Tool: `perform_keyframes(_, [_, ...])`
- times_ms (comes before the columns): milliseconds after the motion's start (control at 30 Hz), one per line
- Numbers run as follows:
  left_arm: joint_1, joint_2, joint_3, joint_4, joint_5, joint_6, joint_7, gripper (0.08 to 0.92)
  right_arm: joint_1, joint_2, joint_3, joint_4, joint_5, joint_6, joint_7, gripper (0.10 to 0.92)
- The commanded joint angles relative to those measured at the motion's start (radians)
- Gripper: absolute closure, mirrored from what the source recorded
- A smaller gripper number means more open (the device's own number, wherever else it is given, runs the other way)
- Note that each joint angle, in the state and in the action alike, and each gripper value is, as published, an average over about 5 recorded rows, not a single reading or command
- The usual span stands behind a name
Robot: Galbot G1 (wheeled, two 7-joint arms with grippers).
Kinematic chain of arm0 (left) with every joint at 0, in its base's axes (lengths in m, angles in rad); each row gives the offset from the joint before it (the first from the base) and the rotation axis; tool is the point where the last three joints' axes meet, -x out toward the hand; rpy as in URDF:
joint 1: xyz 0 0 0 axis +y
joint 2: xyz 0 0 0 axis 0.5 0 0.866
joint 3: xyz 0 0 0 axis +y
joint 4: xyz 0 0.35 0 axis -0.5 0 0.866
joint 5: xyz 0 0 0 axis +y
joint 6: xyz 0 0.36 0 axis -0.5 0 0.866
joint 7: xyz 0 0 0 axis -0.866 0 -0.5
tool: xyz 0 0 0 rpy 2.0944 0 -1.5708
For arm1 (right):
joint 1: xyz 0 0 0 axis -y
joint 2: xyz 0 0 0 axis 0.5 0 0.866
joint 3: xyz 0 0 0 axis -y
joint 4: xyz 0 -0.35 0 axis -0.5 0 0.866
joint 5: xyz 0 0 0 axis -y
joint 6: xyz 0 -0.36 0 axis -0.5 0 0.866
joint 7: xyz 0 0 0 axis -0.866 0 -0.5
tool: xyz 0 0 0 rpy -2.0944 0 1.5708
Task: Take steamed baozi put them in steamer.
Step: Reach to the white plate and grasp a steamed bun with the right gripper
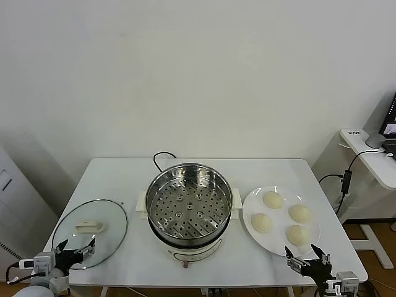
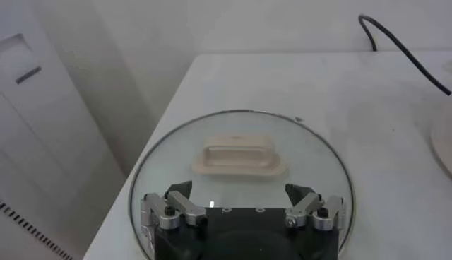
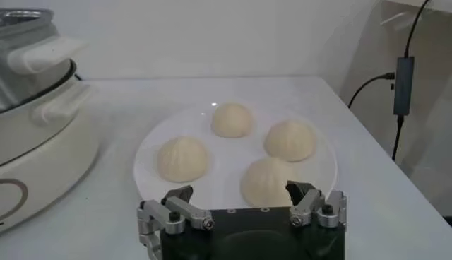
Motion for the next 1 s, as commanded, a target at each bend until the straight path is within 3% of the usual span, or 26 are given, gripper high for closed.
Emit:
perform_keyframes(33, [0.001,0.0,0.001,-0.001,0.002,0.001,0.001,0.177,0.003,-0.002,0.002,-0.002,-0.01,0.001,-0.009,0.203])
perform_keyframes(133, [0.002,0.0,0.001,-0.004,0.004,0.0,0.002,0.177,0.03,-0.014,0.027,-0.013,-0.113,0.015,-0.04,0.203])
perform_keyframes(333, [0.005,-0.005,0.001,-0.015,0.024,-0.001,0.01,0.177,0.194,-0.123,0.076,-0.067,-0.499,0.059,-0.131,0.203])
perform_keyframes(567, [-0.002,-0.019,0.012,-0.024,0.052,0.004,0.012,0.177,0.427,-0.304,-0.047,-0.23,-0.876,0.175,-0.205,0.203])
perform_keyframes(767, [-0.01,-0.03,0.018,-0.027,0.068,0.012,0.011,0.177,0.631,-0.41,-0.198,-0.39,-0.938,0.233,-0.431,0.203])
perform_keyframes(1000, [-0.019,-0.04,0.022,-0.02,0.085,0.016,0.011,0.177,0.969,-0.506,-0.524,-0.513,-0.883,0.252,-0.718,0.203])
